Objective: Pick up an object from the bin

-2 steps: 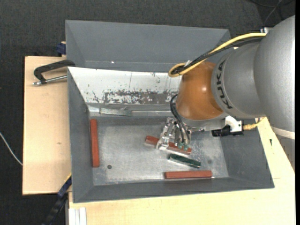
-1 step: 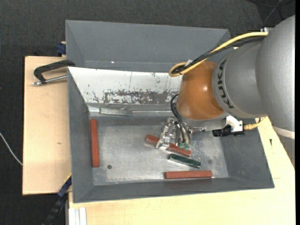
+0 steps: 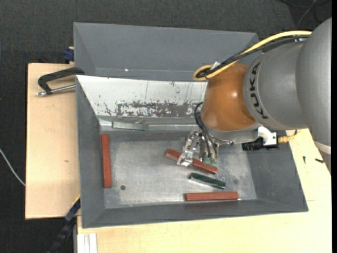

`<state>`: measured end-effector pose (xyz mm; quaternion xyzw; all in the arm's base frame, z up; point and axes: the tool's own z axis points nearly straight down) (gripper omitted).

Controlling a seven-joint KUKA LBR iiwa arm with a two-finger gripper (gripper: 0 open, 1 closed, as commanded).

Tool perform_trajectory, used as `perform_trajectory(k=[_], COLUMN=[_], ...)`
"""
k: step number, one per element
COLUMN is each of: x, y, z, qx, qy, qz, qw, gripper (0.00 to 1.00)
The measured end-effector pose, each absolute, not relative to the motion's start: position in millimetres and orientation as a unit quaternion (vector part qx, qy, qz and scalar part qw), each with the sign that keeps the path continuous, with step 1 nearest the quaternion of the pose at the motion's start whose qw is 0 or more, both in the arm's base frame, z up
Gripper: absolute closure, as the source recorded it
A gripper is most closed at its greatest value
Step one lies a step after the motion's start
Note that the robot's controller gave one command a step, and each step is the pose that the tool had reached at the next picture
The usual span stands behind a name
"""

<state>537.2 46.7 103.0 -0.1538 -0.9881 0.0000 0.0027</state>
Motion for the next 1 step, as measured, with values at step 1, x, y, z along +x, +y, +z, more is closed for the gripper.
perform_trajectory(k=[1], x=[539.0], y=[46.8], z=[124.7], qx=[-0.154], qy=[-0.988], qz=[-0.001], qw=[-0.001], gripper=[1.0])
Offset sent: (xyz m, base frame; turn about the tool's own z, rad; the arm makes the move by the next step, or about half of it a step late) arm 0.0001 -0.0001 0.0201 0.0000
